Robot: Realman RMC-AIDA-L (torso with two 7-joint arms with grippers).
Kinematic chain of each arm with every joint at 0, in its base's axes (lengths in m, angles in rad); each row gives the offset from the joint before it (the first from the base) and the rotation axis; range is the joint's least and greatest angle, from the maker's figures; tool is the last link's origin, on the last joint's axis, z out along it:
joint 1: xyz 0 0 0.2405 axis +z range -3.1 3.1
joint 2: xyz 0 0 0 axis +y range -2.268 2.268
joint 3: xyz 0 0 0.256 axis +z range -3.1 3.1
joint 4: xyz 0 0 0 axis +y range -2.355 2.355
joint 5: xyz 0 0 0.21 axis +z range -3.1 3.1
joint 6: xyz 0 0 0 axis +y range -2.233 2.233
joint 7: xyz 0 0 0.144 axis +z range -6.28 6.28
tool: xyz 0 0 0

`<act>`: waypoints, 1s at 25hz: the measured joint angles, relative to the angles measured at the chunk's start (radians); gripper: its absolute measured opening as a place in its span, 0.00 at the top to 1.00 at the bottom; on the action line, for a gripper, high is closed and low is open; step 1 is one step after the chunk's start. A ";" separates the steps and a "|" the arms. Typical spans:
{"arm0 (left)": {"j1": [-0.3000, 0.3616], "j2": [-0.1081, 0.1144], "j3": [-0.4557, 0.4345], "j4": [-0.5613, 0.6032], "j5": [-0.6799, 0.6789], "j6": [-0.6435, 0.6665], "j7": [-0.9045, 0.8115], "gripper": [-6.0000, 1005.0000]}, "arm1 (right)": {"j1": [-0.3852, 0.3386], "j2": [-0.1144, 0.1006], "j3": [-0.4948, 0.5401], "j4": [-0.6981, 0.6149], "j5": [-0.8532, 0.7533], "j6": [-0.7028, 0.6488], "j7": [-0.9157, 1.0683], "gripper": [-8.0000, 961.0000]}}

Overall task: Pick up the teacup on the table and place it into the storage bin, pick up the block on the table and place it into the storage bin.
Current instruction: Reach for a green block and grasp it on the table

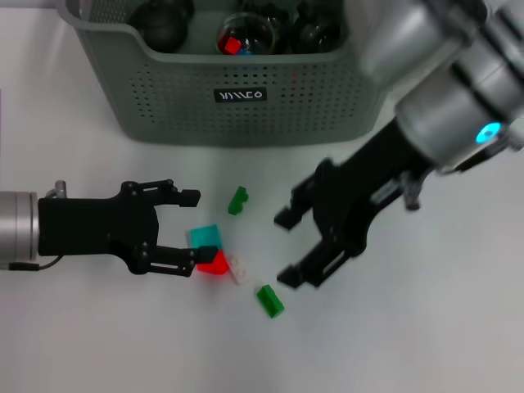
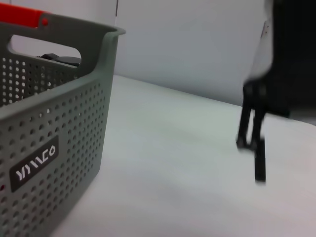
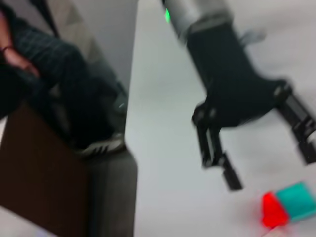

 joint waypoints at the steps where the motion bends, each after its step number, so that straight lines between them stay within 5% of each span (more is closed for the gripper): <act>1: 0.001 0.000 0.000 0.000 0.000 -0.002 0.000 0.12 | 0.009 0.000 -0.011 0.045 0.000 0.021 -0.027 0.13; 9: 0.000 -0.002 0.000 -0.026 -0.006 -0.023 -0.006 0.12 | 0.042 0.001 -0.151 0.221 -0.006 0.186 -0.226 0.13; 19: -0.011 -0.012 -0.002 -0.067 -0.012 -0.071 -0.018 0.12 | 0.040 0.008 -0.344 0.254 -0.008 0.329 -0.314 0.13; 25: -0.011 -0.012 -0.021 -0.070 -0.023 -0.066 -0.019 0.12 | 0.042 0.016 -0.442 0.255 0.005 0.410 -0.306 0.21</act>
